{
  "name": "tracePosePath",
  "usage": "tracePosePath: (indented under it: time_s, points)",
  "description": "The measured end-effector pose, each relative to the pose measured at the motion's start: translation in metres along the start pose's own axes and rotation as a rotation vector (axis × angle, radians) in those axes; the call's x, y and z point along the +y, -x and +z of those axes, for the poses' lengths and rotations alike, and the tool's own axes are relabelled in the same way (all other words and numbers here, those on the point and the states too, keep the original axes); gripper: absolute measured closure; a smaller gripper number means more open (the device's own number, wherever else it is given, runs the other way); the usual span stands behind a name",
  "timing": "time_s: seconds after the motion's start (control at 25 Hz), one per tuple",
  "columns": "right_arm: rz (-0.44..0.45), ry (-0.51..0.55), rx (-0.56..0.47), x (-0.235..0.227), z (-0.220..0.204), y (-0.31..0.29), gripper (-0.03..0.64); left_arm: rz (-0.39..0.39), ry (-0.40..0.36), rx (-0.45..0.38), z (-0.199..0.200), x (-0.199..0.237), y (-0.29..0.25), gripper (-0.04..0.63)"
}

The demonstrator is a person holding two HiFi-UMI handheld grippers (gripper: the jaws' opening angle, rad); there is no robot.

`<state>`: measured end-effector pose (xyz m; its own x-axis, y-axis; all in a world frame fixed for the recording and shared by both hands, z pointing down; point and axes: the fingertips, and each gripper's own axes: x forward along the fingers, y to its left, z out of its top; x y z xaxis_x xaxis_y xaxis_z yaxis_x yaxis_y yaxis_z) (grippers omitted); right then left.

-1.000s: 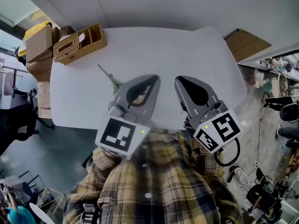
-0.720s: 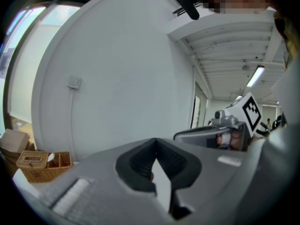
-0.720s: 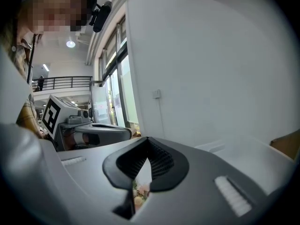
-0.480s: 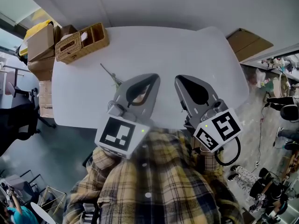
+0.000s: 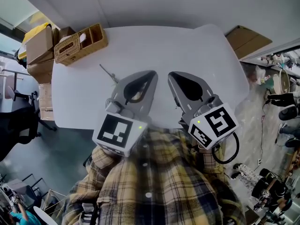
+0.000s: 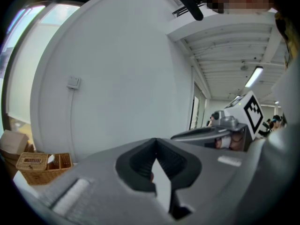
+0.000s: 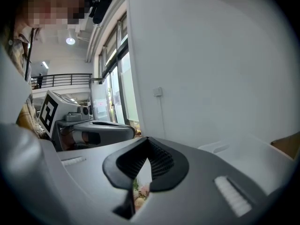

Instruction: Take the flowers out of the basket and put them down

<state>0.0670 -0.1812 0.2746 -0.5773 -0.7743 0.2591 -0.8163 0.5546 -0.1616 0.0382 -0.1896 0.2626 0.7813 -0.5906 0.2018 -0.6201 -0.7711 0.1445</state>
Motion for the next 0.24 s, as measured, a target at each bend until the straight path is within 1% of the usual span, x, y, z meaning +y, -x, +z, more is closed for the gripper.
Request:
tracePosePath:
  time_s: [0.24]
  points:
    - [0.026, 0.011, 0.012, 0.0118, 0.0029, -0.0055, 0.612, 0.012, 0.000, -0.001, 0.0030, 0.0005, 0.0033, 0.595]
